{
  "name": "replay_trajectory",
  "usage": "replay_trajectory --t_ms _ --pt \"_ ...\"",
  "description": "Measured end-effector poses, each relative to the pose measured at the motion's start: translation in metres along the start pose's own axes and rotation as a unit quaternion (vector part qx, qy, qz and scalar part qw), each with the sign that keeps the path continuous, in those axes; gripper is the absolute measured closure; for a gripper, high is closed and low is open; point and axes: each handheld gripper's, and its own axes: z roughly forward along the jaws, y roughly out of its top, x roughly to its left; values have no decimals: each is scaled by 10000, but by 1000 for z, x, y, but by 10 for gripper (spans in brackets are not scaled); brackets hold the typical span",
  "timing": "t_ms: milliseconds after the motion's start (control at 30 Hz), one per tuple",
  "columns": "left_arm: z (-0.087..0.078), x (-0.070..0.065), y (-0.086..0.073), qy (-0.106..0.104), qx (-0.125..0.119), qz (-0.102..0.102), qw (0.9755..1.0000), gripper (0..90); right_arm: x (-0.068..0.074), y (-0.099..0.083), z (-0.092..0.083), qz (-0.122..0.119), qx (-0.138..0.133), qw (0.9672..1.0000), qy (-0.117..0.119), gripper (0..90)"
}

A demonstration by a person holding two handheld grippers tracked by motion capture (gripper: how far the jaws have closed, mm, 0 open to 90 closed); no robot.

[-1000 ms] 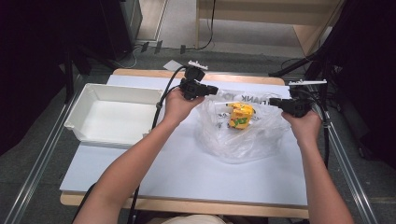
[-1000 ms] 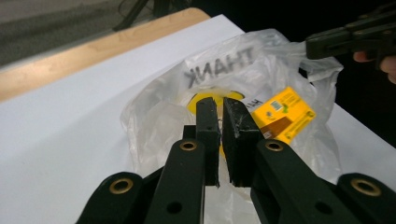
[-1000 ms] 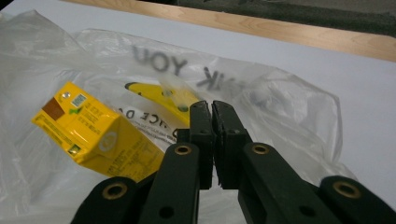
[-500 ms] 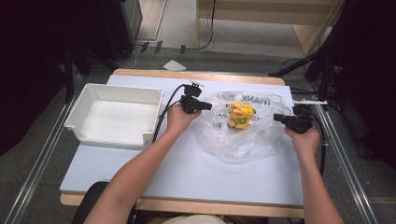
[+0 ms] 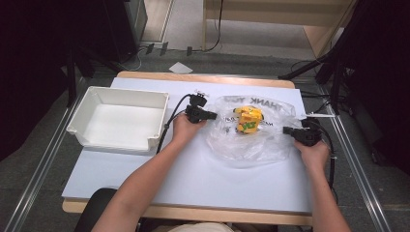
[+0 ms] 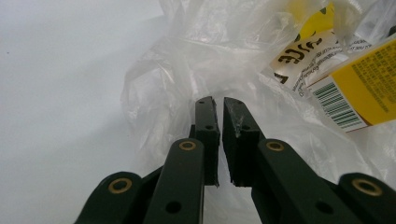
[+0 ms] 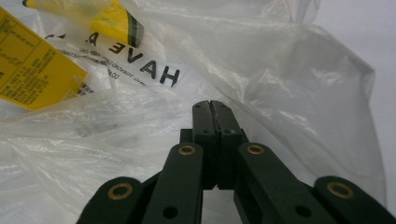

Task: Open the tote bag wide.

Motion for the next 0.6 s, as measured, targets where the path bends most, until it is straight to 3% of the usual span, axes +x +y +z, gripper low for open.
replay_trajectory --t_ms 233,367,600 --pt "-19 -12 10 -179 -177 200 9995 803 15 10 -18 -82 -186 9997 150 900" --pt "-35 -21 21 -352 -294 292 9985 707 29 16 -32 -231 -283 9989 280 880" --pt "-58 -37 34 -454 -445 683 9956 598 48 21 -52 -459 -328 9969 543 782"
